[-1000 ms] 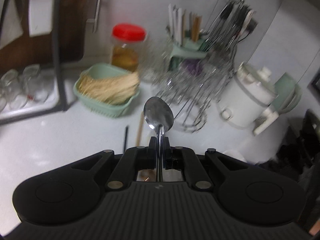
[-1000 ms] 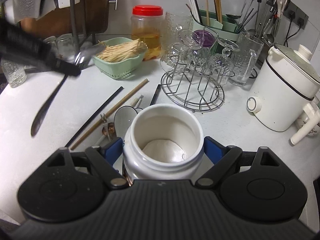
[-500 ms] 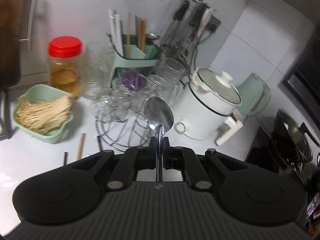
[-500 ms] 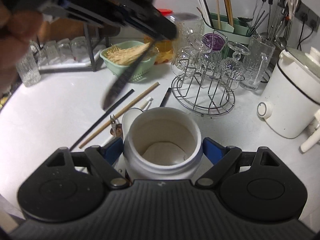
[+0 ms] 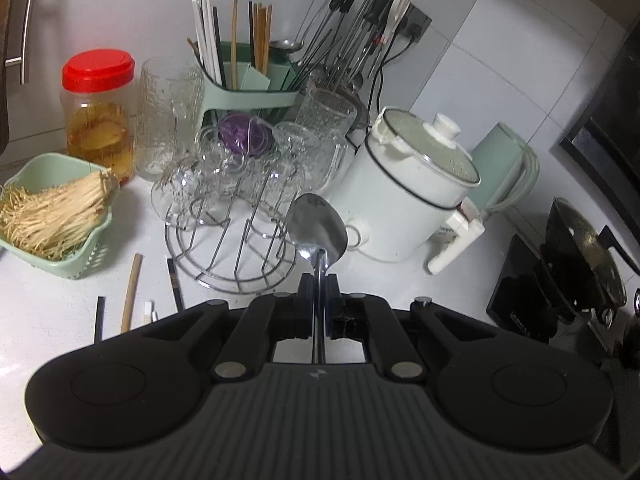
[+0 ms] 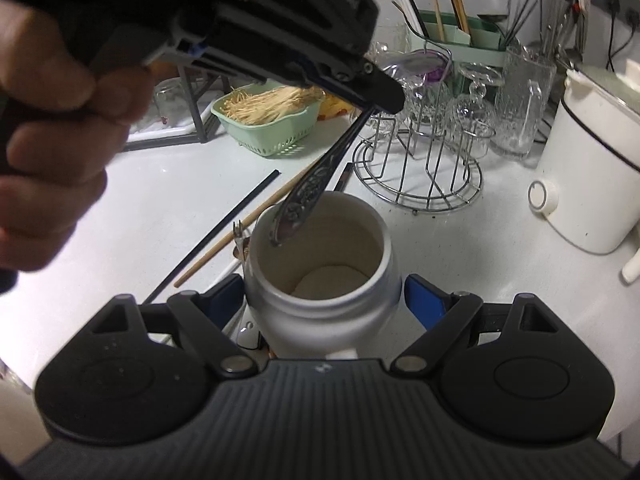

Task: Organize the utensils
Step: 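Lift the metal spoon with the left tool and carry it over the mug, then lower the metal spoon into the white mug and open the left tool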

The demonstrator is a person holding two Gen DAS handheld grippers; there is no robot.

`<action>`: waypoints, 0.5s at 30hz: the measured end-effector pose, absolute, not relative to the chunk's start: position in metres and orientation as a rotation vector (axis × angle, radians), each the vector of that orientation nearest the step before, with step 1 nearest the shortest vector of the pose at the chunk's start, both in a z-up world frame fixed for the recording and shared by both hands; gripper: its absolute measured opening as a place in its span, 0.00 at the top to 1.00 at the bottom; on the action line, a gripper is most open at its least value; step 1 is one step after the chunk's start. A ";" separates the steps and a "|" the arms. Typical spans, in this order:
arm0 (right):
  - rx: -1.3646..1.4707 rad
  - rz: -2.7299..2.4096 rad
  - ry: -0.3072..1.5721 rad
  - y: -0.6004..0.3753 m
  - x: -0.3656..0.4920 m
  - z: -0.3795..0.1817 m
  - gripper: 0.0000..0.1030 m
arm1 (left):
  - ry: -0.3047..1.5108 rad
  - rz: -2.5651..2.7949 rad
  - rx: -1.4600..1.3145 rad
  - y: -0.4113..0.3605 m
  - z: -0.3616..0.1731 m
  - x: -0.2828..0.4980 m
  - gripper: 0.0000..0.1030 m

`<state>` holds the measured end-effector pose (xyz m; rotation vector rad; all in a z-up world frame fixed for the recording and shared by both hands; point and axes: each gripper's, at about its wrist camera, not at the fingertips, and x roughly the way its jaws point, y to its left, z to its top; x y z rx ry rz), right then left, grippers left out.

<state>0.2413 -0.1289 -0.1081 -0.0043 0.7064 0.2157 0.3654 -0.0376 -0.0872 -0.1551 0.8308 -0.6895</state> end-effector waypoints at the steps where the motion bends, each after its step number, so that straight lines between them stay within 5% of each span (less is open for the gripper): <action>1: -0.004 0.216 0.707 -0.128 0.241 -0.108 0.14 | 0.837 -0.688 -0.150 -0.037 -0.088 0.365 0.94; 15: 0.015 0.195 0.704 -0.126 0.241 -0.109 0.14 | 0.874 -0.714 -0.109 -0.018 -0.082 0.333 0.95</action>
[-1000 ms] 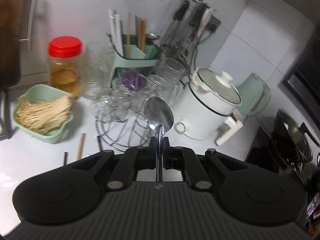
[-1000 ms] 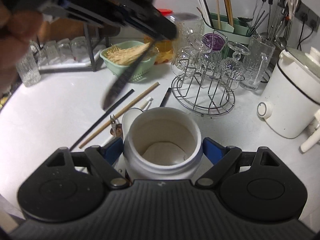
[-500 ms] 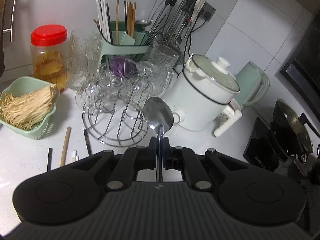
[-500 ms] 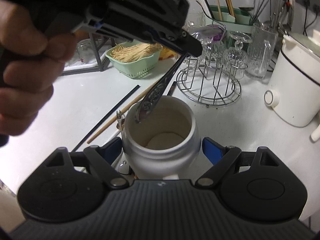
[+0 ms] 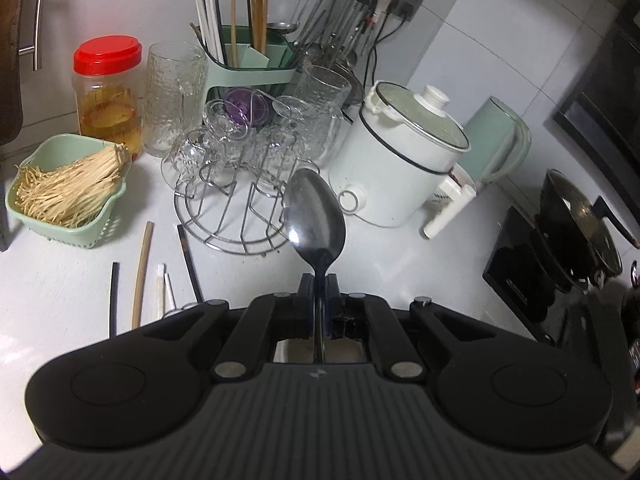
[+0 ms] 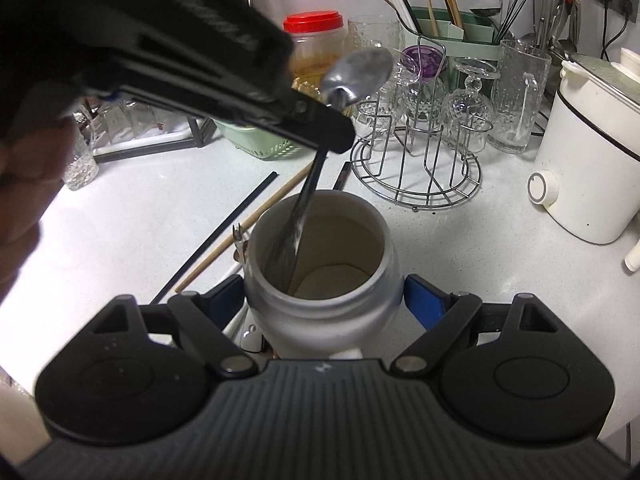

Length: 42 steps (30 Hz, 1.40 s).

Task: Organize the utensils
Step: 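Lower the metal spoon into the white mug and open the left tool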

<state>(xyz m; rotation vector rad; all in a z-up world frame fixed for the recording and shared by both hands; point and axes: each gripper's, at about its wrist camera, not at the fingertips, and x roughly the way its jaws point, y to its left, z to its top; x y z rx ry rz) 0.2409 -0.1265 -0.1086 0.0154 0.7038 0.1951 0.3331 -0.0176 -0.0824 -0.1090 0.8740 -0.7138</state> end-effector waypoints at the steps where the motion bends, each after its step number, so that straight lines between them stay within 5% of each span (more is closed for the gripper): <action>1: 0.018 0.193 0.703 -0.126 0.241 -0.109 0.14 | 0.879 -0.716 -0.106 -0.017 -0.082 0.331 0.95; 33: -0.005 0.199 0.671 -0.126 0.241 -0.111 0.14 | 1.097 -0.720 -0.041 -0.025 -0.091 0.326 0.96; 42: 0.003 0.188 0.668 -0.126 0.244 -0.112 0.14 | 1.028 -0.673 -0.024 -0.013 -0.069 0.321 0.60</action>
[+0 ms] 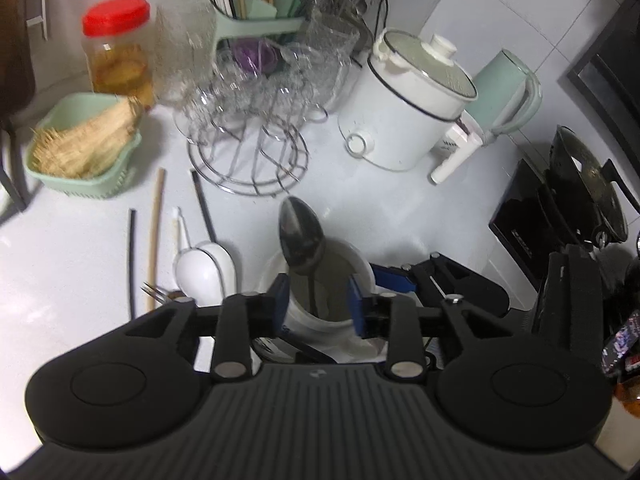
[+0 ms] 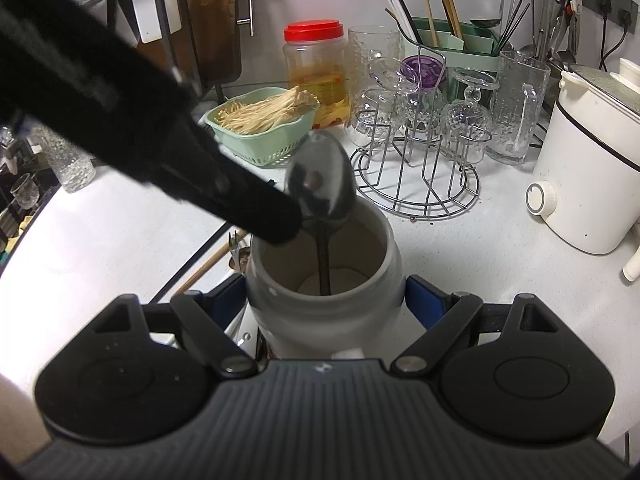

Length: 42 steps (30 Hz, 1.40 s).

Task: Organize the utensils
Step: 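Lower the metal spoon into the white mug and open the left tool, then move the left tool back to the utensils and grasp the white ceramic spoon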

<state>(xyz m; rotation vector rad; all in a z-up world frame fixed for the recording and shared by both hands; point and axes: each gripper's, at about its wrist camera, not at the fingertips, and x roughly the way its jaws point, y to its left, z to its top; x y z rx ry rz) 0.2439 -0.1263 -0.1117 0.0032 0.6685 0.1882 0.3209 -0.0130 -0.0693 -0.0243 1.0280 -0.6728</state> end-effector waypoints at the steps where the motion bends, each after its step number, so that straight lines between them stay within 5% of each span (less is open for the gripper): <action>1: 0.003 0.188 0.668 -0.126 0.244 -0.112 0.14 | 1.019 -0.668 -0.020 -0.012 -0.066 0.320 0.56; 6: 0.003 0.187 0.670 -0.126 0.243 -0.111 0.14 | 0.960 -0.638 -0.003 -0.005 -0.050 0.318 0.36; 16: 0.007 0.171 0.674 -0.125 0.244 -0.110 0.14 | 0.894 -0.576 -0.032 0.017 -0.032 0.309 0.34; 19: 0.010 0.163 0.676 -0.124 0.245 -0.110 0.14 | 0.878 -0.545 -0.043 0.026 -0.033 0.305 0.21; 24: 0.012 0.153 0.685 -0.124 0.247 -0.109 0.14 | 0.869 -0.482 -0.065 0.043 -0.036 0.301 0.14; 42: 0.020 0.124 0.701 -0.123 0.255 -0.108 0.14 | 0.922 -0.309 -0.116 0.088 -0.069 0.282 0.13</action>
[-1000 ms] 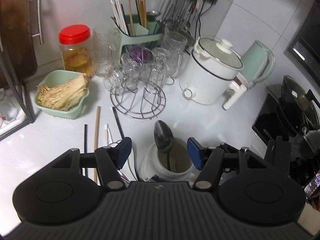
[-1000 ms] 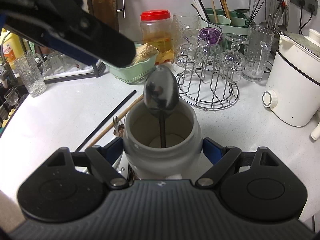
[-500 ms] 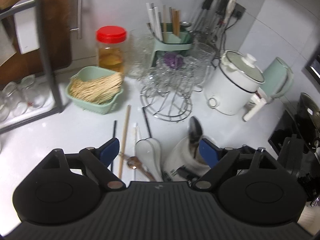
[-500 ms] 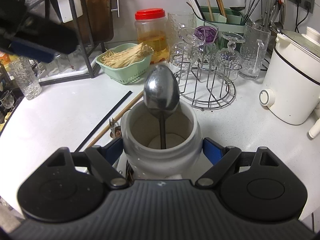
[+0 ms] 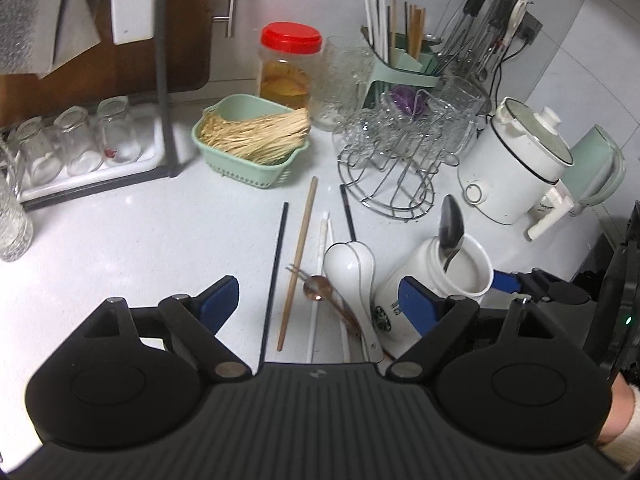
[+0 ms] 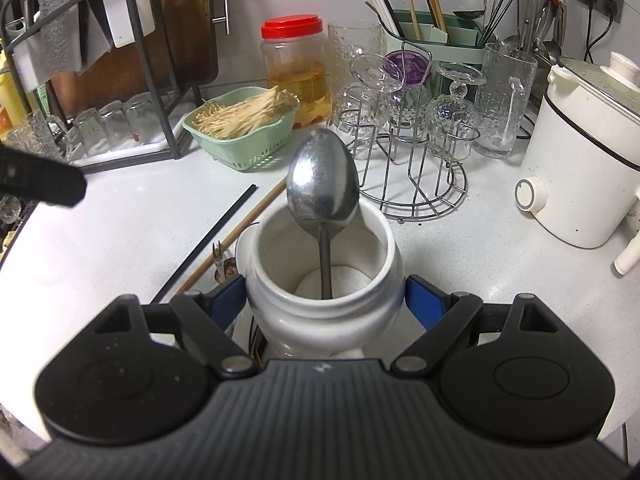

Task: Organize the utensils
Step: 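Move the left tool back to the utensils and grasp the white ceramic spoon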

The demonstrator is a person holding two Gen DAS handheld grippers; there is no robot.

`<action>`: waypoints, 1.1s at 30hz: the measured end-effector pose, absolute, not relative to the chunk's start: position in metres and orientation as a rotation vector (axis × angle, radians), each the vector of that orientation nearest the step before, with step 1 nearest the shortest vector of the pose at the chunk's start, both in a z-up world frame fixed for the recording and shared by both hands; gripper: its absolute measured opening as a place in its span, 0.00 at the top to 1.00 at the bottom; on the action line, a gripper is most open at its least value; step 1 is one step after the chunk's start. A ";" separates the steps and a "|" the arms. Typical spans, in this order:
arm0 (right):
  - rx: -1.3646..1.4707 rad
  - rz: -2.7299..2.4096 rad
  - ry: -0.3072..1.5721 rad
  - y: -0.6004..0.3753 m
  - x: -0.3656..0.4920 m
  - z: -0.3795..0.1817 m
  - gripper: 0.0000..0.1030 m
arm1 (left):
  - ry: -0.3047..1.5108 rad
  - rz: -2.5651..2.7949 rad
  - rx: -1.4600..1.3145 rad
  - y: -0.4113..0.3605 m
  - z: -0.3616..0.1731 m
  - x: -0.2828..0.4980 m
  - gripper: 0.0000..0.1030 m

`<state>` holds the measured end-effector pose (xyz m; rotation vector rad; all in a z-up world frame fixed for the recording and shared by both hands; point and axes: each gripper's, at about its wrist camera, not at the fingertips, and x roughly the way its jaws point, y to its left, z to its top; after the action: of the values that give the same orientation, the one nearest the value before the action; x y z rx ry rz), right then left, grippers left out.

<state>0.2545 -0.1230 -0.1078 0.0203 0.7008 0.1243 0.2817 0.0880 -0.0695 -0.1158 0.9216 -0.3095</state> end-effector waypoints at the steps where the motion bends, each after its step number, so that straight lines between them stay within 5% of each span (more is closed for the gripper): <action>1: 0.023 0.123 0.704 -0.123 0.255 -0.107 0.14 | 0.920 -0.298 -0.113 0.089 -0.071 0.280 0.13; 17: 0.046 0.066 0.689 -0.125 0.259 -0.109 0.14 | 0.847 -0.222 -0.241 0.122 -0.089 0.249 0.16; 25: 0.045 0.052 0.702 -0.125 0.261 -0.108 0.14 | 0.884 -0.251 -0.392 0.134 -0.114 0.255 0.43; 33: 0.045 0.041 0.722 -0.126 0.264 -0.107 0.14 | 0.937 -0.354 -0.473 0.131 -0.145 0.290 0.60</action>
<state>0.2638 -0.1261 -0.1074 0.0450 0.7224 0.0407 0.2899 0.1307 -0.1448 -0.4734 0.9375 -0.3536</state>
